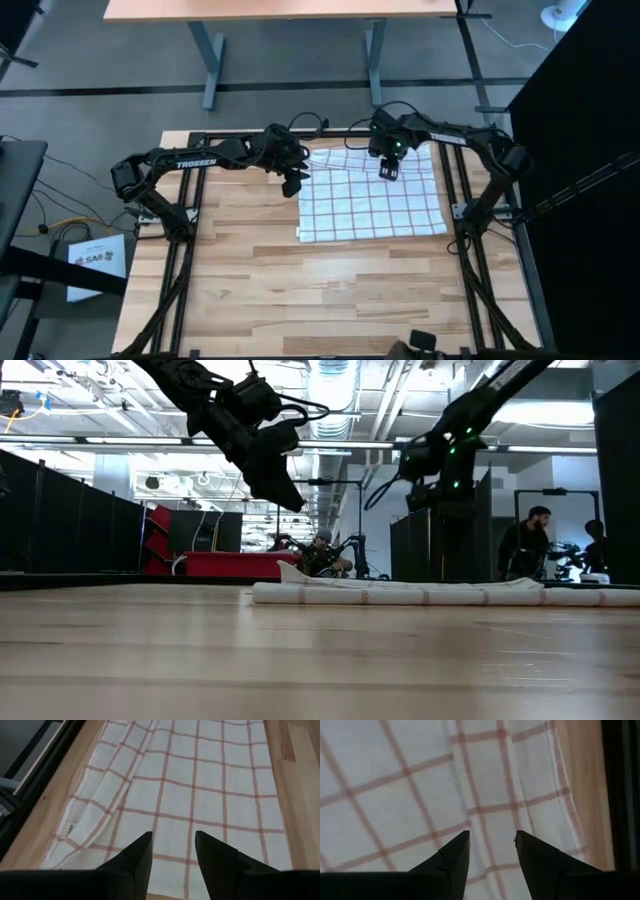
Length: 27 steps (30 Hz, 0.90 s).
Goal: Roll towel
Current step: Roll the towel
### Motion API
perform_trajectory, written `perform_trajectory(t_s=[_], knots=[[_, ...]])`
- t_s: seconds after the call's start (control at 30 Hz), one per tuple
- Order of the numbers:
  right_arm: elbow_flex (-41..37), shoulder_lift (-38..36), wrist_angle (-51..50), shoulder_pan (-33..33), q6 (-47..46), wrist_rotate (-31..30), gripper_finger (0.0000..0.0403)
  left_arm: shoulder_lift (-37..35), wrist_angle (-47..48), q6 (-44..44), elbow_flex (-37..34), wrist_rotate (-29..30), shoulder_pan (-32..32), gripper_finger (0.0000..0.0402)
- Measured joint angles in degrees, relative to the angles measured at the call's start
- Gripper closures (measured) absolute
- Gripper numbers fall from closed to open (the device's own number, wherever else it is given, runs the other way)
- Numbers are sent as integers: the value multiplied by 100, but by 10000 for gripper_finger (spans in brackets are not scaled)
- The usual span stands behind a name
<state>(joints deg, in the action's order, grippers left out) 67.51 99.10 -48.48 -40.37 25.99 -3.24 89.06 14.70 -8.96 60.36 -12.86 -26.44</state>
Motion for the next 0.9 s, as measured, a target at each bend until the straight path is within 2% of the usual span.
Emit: perform_trajectory(t_s=[0.2, 0.43, 0.7, 0.9], knots=[[133, 491, -181, -62, 759, -20, 256, 0, -14, -79, 0, -4, 0, 268], [133, 572, -164, -171, 1410, -161, 256, 0, -140, -114, -1, -6, 0, 268], [133, 572, -316, -284, 1519, -113, 256, 0, -166, -109, -2, -4, 0, 268], [133, 572, -694, -284, 1464, 313, 259, 0, -166, -105, -2, -9, 0, 268]])
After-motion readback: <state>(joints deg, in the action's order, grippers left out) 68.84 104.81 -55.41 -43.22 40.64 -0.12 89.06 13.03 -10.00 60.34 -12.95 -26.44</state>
